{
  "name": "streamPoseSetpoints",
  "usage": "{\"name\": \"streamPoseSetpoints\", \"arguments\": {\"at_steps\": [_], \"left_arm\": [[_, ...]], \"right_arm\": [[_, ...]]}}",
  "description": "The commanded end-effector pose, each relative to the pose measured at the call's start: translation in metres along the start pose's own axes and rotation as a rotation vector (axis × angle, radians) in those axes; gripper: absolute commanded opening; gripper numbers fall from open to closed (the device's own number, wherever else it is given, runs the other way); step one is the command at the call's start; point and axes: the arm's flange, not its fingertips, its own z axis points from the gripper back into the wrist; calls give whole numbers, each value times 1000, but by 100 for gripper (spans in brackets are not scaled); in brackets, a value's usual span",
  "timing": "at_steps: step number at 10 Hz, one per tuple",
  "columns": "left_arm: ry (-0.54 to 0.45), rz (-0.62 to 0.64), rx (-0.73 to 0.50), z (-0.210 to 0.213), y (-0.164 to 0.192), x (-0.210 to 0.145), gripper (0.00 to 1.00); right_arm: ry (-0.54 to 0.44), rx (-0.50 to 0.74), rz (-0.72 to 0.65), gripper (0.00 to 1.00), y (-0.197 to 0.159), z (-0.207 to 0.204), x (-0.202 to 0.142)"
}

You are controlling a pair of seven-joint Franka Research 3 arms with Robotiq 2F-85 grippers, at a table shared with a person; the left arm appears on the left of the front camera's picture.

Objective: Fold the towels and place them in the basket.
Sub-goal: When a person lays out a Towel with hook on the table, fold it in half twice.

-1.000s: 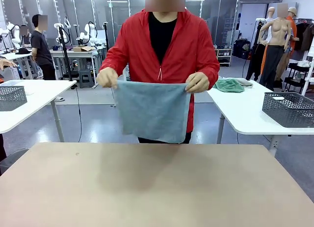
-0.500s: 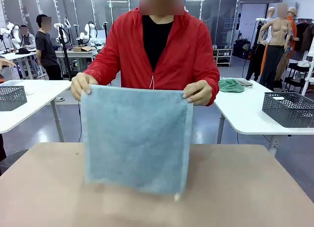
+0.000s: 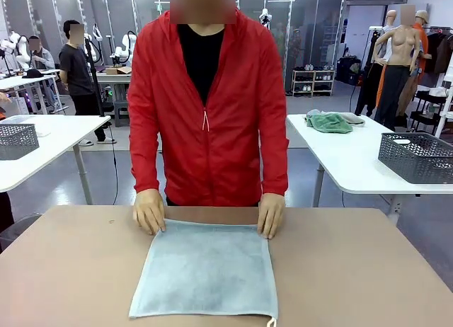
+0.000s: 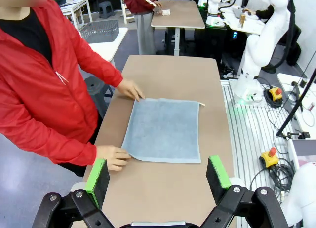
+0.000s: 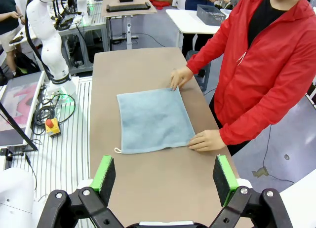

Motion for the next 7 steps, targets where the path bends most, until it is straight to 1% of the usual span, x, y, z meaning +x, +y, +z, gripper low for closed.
{"name": "streamPoseSetpoints", "arguments": {"at_steps": [1, 7], "left_arm": [[-2, -2, -2, 0, 0, 0, 100], [-2, -2, -2, 0, 0, 0, 100]], "right_arm": [[-10, 3, 4, 100, 1, -1, 2], [-10, 3, 4, 100, 1, -1, 2]]}}
